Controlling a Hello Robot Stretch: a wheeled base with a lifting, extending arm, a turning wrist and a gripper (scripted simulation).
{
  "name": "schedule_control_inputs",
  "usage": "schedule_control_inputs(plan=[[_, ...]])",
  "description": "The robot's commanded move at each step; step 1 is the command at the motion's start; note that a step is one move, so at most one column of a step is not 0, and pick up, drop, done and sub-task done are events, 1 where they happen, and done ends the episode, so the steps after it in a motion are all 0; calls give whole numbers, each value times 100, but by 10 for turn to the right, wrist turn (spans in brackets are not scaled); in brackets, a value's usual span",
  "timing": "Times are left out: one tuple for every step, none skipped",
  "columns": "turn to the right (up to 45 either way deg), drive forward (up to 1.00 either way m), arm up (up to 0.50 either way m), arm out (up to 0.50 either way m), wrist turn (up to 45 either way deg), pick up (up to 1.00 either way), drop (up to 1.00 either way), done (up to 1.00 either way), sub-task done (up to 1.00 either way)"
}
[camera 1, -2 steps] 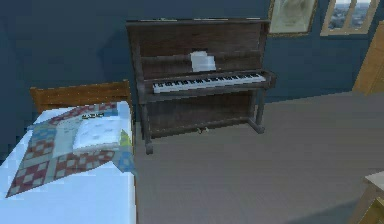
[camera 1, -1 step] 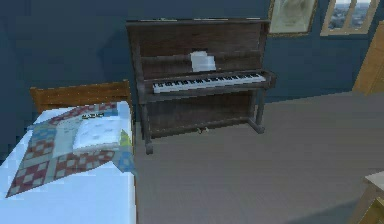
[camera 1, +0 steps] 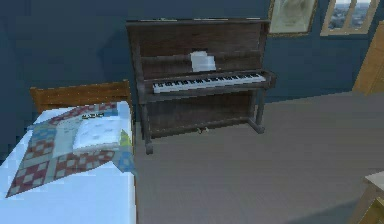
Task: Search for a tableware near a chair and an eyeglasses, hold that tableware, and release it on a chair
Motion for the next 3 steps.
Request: schedule_control_inputs(plan=[[0,0,-30,0,0,0,0,0,0],[0,0,-50,0,0,0,0,0,0],[0,0,0,0,0,0,100,0,0]])
